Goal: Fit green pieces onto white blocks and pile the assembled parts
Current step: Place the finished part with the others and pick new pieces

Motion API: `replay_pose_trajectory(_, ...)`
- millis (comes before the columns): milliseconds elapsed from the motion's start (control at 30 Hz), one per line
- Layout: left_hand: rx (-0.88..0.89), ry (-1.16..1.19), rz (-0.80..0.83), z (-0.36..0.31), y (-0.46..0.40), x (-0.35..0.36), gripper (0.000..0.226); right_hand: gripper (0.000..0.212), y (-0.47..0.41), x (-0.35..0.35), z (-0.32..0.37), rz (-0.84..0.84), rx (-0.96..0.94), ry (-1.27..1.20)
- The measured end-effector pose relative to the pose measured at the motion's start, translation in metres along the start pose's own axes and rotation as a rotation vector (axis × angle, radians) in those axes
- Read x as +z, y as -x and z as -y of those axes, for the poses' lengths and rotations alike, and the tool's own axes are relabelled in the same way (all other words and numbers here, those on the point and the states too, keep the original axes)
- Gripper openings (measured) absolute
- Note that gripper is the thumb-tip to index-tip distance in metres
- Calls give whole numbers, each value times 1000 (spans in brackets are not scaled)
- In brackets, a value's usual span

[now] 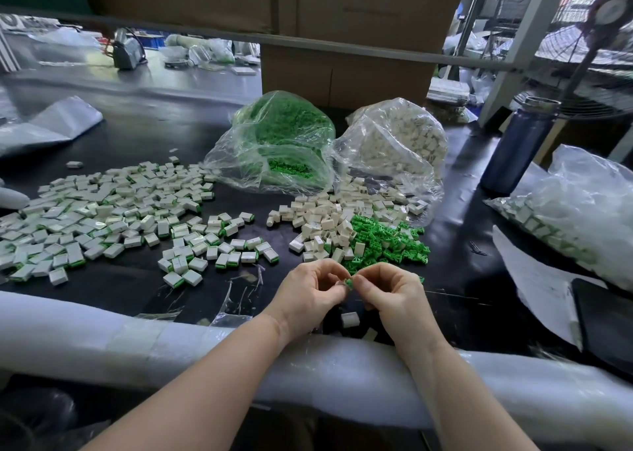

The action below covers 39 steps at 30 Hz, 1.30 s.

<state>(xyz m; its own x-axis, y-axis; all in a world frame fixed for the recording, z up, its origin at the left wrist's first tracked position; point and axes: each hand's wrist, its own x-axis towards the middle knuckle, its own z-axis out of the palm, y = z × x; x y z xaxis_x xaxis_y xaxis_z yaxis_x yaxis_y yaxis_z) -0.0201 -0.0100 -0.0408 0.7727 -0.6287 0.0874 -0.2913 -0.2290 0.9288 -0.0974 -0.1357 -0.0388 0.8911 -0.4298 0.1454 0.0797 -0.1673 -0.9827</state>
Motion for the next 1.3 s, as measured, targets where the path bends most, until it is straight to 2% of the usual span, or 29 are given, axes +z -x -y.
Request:
replay_pose_trajectory(133,28,71,6,-3,0,-1,13,12,-2,2,-2,0,17,-52)
replay_pose_trajectory(300,71,48,2,-3,0,-1,21,30,-2,3,-1,123,59,8)
replay_pose_trajectory(400,55,26,25,-2,0,-1,18,25,-2,2,0,144,85,-25)
replay_pose_trajectory(533,56,1,18,-2,0,-2,24,20,-2,1,0,167,117,-89)
replay_pose_trajectory(700,74,8,18,-3,1,-1,19,32,-1,2,1,217,107,-9)
replay_pose_trajectory(867,84,26,52,-6,3,-1,25,14,-2,-1,-4,179,133,-36)
replay_pose_trajectory(1300,92,-5,122,-4,2,0,24,17,-1,0,-5,193,102,-55)
